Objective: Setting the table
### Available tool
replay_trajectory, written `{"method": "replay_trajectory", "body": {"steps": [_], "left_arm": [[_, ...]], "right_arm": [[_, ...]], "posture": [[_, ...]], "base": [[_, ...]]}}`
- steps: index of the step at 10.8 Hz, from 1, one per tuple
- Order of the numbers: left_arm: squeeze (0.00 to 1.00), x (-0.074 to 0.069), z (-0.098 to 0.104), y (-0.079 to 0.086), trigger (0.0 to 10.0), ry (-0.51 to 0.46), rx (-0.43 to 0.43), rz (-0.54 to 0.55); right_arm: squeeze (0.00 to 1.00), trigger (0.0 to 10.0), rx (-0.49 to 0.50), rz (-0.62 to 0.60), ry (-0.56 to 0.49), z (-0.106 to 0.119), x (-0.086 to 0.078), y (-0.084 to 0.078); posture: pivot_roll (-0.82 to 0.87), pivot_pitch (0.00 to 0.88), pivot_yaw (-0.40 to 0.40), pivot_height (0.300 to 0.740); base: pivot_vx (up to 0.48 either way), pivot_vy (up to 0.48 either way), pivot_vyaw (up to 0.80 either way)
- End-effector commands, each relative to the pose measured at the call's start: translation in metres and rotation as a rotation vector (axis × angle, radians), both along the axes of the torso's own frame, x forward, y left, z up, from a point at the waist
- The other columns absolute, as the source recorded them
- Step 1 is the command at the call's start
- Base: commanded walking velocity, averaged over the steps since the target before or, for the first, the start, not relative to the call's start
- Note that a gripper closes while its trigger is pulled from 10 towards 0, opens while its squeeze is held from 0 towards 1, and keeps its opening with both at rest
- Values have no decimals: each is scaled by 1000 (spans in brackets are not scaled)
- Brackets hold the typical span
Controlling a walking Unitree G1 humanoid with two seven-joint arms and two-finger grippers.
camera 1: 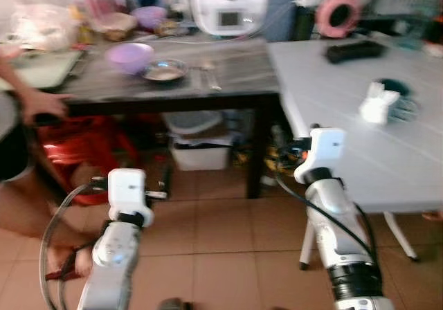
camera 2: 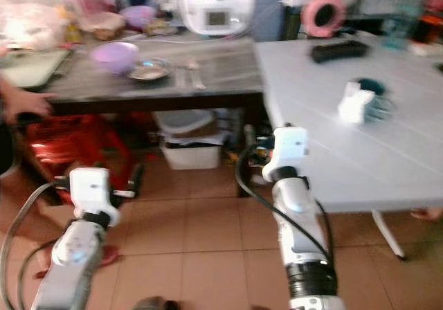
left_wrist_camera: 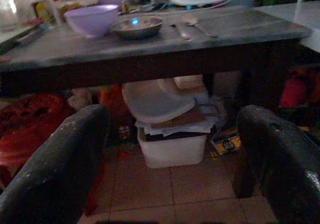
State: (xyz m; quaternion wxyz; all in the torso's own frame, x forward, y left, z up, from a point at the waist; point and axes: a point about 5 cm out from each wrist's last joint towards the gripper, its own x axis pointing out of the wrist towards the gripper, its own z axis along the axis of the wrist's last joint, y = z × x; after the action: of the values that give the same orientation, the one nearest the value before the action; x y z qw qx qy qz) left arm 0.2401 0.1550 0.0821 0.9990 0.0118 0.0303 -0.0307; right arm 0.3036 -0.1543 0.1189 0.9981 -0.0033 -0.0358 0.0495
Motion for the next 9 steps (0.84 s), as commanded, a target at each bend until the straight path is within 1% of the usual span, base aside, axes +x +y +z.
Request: {"method": "replay_trajectory", "body": {"steps": [1, 5, 7, 9], "left_arm": [[0, 1, 3, -2, 10000, -7, -1, -9], [0, 0, 3, -4, 10000, -5, 7, -21], [0, 1, 3, 0, 10000, -5, 18, -24], [0, 1, 4, -2, 10000, -6, 23, -32]], "right_arm": [[0, 10000, -8, 3, -11, 5, 2, -2], [0, 10000, -32, -4, -29, 11, 8, -6], [0, 10000, -30, 1, -29, 11, 8, -3], [0, 10000, -28, 11, -30, 10, 7, 0]], "posture": [[38, 27, 58, 740], [37, 28, 56, 740], [37, 29, 56, 740], [34, 35, 59, 740]], "base": [[0, -424, 0], [0, -440, 0], [0, -458, 0], [0, -458, 0]]}}
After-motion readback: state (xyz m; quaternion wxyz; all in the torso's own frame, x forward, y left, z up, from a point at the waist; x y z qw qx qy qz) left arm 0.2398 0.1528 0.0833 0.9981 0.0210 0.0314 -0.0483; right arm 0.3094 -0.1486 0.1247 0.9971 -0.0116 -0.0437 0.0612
